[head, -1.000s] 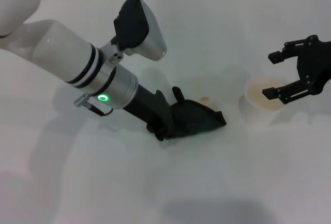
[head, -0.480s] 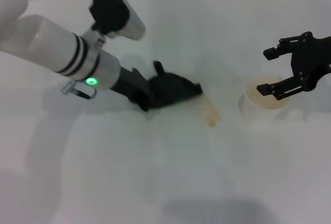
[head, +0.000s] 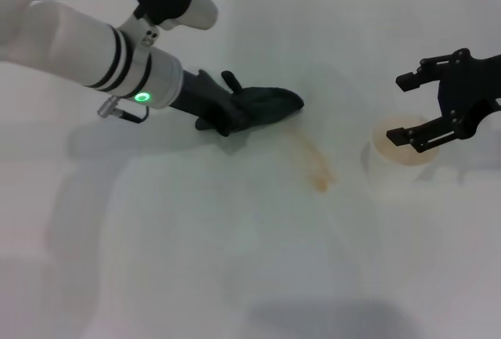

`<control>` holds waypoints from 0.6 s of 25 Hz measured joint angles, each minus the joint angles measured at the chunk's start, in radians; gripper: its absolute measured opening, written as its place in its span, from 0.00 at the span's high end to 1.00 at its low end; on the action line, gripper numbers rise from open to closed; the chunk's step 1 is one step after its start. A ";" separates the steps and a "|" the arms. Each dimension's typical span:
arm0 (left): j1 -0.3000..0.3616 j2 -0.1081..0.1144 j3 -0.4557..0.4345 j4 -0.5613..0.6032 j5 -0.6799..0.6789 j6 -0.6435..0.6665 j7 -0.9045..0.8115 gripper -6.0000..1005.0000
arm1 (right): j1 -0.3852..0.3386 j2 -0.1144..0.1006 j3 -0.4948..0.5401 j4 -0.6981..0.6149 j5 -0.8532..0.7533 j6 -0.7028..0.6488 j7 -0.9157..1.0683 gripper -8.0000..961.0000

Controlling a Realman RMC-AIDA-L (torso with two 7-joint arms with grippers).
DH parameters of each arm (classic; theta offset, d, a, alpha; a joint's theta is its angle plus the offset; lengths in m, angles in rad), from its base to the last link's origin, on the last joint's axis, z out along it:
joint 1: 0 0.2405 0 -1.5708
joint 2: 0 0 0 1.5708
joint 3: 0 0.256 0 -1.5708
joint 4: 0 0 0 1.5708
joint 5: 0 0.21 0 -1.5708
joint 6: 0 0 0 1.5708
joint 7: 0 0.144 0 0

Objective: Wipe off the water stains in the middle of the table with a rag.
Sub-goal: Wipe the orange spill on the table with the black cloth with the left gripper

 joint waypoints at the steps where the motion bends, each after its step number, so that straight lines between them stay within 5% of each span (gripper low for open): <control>1: -0.002 -0.001 0.011 -0.001 -0.009 -0.002 0.004 0.90 | 0.000 0.001 0.000 0.000 0.000 0.000 -0.002 0.09; 10: -0.037 -0.004 0.297 -0.017 -0.188 0.030 0.010 0.89 | 0.001 0.004 -0.003 0.000 0.000 0.000 -0.009 0.09; 15: -0.033 -0.004 0.352 -0.005 -0.219 0.140 0.028 0.89 | -0.002 0.004 -0.002 0.000 0.000 0.000 -0.017 0.09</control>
